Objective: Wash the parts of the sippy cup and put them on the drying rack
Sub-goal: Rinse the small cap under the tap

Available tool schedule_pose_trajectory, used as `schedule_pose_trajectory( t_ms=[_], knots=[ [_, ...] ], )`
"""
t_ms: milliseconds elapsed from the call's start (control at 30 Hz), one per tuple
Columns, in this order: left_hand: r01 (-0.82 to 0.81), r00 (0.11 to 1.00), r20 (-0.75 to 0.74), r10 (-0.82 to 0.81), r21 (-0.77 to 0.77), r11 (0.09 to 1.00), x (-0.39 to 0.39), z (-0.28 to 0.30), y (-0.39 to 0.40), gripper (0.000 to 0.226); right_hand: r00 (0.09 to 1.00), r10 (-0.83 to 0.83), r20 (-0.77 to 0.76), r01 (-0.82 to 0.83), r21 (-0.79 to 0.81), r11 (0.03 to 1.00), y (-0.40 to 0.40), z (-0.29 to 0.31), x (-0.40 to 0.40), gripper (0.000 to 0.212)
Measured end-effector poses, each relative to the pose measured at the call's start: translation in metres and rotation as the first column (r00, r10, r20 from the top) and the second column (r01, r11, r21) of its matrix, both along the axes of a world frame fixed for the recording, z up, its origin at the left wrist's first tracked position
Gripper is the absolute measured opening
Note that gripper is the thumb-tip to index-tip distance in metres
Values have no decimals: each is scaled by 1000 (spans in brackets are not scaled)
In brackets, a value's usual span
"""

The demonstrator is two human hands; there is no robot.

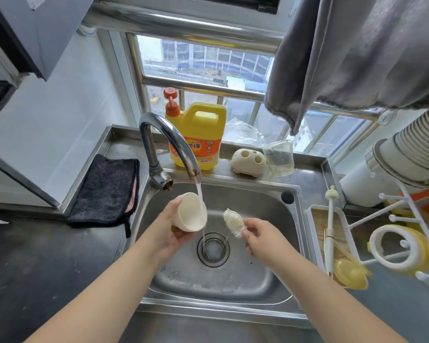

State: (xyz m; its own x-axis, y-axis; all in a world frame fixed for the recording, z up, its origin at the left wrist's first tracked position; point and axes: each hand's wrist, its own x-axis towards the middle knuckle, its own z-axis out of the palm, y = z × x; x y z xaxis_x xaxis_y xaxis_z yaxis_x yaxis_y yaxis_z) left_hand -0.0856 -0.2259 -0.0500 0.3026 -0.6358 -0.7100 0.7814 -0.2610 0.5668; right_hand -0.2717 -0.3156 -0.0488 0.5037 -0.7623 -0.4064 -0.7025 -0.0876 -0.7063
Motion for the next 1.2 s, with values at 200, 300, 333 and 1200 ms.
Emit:
schedule_pose_trajectory(
  t_ms=[200, 300, 333, 1200],
  knots=[
    [59, 995, -80, -58, 8, 998, -11, 2, -9, 42, 999, -49, 20, 49, 37, 998, 3, 1, -10, 31],
    [137, 991, 2, -137, 52, 989, -13, 5, -10, 33, 998, -59, 22, 58, 52, 997, 4, 1, -13, 31],
    [140, 990, 29, -142, 63, 988, -12, 6, -11, 30, 998, -62, 29, 60, 62, 996, 4, 2, -13, 31],
    [198, 499, 743, -446, 403, 893, 41, -21, 28, 84, 977, -173, 121, 93, 492, 866, -1, -5, 87, 30]
  ],
)
